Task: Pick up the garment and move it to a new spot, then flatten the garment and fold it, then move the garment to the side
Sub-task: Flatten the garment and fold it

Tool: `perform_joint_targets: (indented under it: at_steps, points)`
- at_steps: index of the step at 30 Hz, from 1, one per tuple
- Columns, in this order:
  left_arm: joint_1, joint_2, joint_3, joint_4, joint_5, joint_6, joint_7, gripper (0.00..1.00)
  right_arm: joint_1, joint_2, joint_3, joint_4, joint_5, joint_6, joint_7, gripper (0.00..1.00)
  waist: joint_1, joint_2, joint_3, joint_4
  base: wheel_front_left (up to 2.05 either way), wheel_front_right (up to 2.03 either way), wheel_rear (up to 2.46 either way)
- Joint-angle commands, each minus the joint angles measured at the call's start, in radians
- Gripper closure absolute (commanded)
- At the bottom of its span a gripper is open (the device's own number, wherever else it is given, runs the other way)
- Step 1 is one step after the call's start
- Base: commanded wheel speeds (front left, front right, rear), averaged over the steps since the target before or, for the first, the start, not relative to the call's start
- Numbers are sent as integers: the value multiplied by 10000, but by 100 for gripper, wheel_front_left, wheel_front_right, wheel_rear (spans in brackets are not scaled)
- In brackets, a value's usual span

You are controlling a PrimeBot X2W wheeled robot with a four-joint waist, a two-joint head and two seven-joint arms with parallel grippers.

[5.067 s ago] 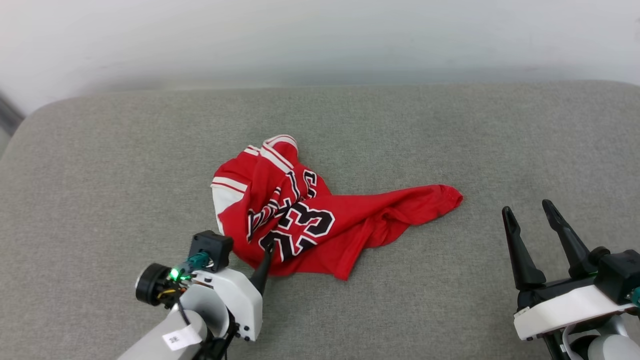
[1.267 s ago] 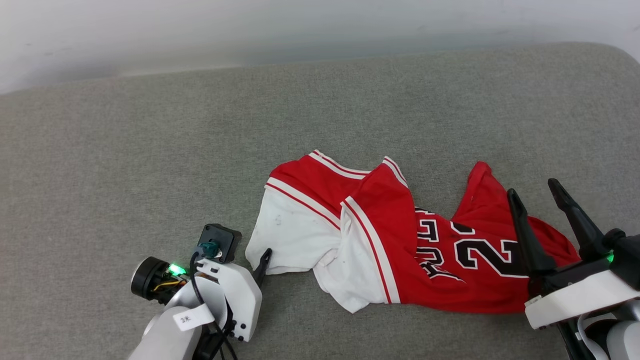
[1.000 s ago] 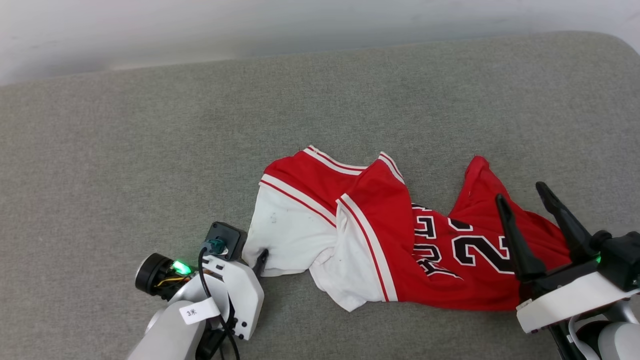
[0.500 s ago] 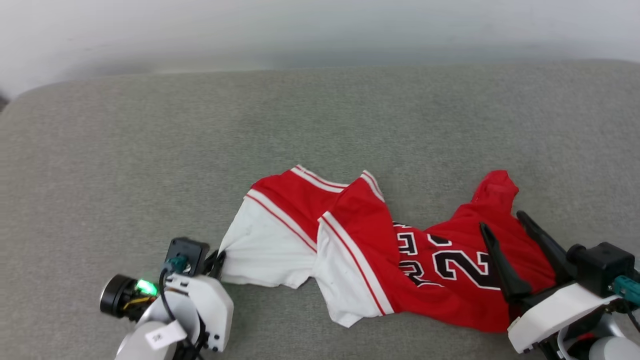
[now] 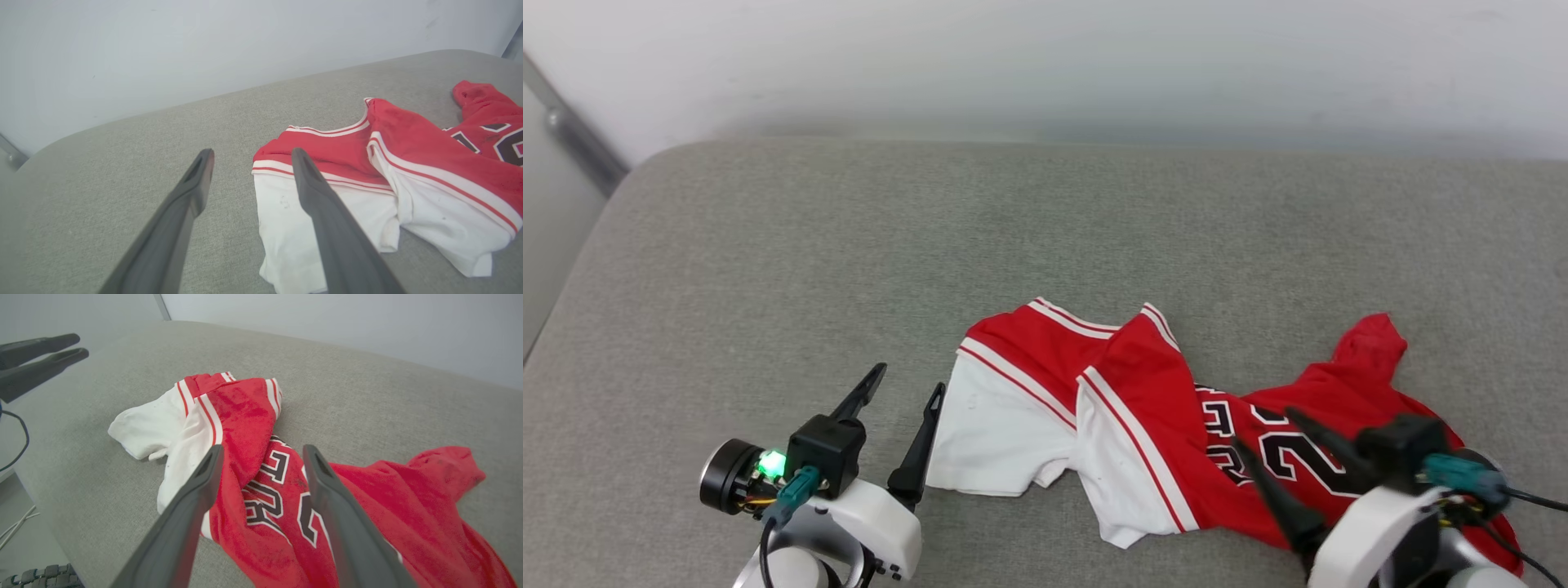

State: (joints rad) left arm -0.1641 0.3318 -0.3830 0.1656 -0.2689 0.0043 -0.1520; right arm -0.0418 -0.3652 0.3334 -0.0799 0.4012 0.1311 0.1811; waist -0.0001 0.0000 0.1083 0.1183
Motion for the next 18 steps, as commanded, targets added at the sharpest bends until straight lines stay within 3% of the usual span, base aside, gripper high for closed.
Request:
perform_joint_targets:
  at_steps: [1,6,7,8,12,18]
  points:
    - [62,-27,20,-77,87,56,-328,0,-213,-190,346,-192,190,-7,432,0,1,0,-143,188,0,0,0]
    - [197,-157,71,-460,270,164,-991,0,-808,-645,1777,-606,893,-6,2841,0,1,0,-246,541,0,0,0]
    - [278,-227,85,-552,275,153,-1078,0,-1328,-718,2505,-510,1084,-7,4087,0,1,0,-229,762,0,0,0]
    - [290,-251,66,-564,291,108,-1097,0,-1513,-693,2722,-402,1128,-7,4432,0,1,0,-207,840,0,0,0]
    - [221,-411,37,-571,275,41,-1132,0,-2200,-478,3461,313,1185,-7,5434,0,1,0,-87,1184,0,0,0]
    - [-23,-631,-64,-547,347,-90,-1150,0,-2807,-263,3960,1513,955,-7,5837,0,1,0,141,1665,0,0,0]
